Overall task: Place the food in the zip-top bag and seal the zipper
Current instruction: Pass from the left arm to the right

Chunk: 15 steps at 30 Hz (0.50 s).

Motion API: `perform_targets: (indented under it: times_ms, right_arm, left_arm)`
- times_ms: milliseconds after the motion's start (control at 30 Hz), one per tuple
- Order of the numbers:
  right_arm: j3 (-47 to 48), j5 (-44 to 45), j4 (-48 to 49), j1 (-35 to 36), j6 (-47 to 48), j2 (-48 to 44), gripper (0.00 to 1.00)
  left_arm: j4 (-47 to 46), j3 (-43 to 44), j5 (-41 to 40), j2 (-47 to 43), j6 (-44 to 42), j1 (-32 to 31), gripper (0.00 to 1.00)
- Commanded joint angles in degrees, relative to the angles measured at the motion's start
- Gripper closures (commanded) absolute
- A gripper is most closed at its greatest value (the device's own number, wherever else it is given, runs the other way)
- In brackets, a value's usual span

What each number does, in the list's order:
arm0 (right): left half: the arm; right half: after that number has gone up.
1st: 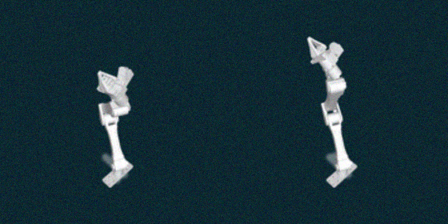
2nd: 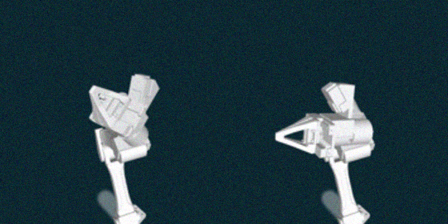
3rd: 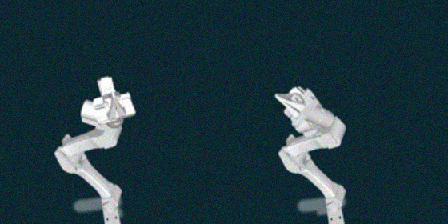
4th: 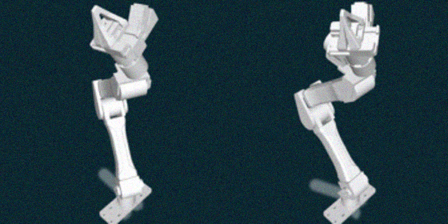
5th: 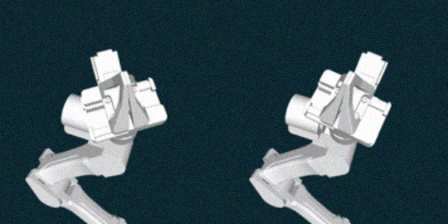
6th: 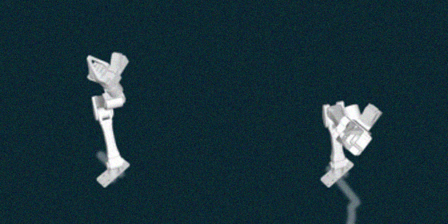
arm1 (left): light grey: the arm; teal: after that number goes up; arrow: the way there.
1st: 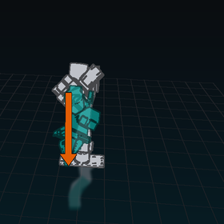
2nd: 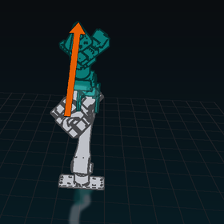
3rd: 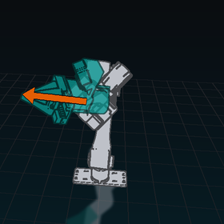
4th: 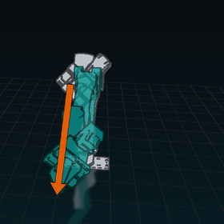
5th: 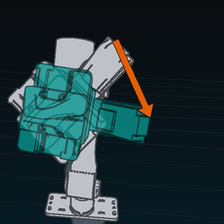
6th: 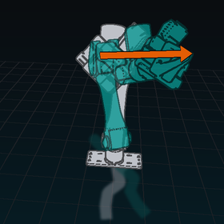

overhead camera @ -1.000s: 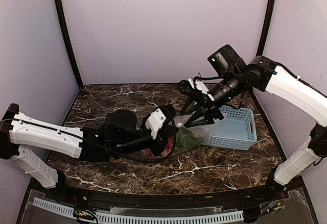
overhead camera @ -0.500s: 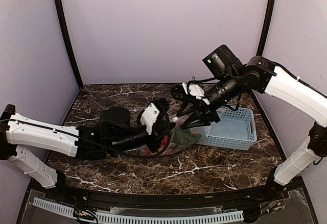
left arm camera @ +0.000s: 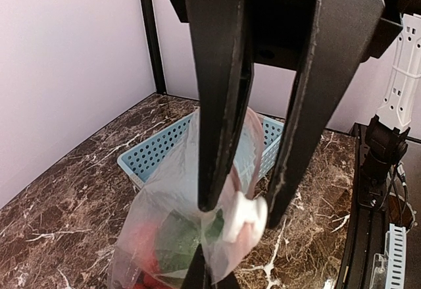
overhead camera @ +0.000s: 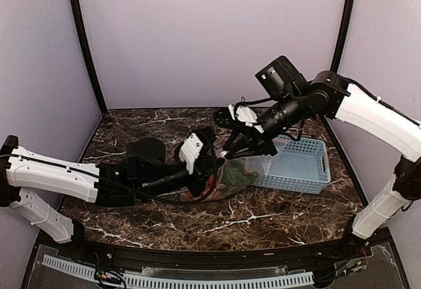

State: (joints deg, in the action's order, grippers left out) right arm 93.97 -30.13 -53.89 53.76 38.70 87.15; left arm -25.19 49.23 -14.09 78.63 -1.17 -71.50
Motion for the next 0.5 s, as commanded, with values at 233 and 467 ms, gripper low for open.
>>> perform_targets:
  times_ms: [233, 467]
  right_arm:
    - [1.7, 0.3, 0.3, 1.0, 0.9, 0.3, 0.99]
    - [2.0, 0.8, 0.1, 1.0, 1.3, 0.5, 1.00]
  left_arm:
    - [-2.7, -0.9, 0.2, -2.9, 0.6, 0.3, 0.99]
    - [-4.6, -2.1, 0.9, -4.5, -0.6, 0.4, 0.80]
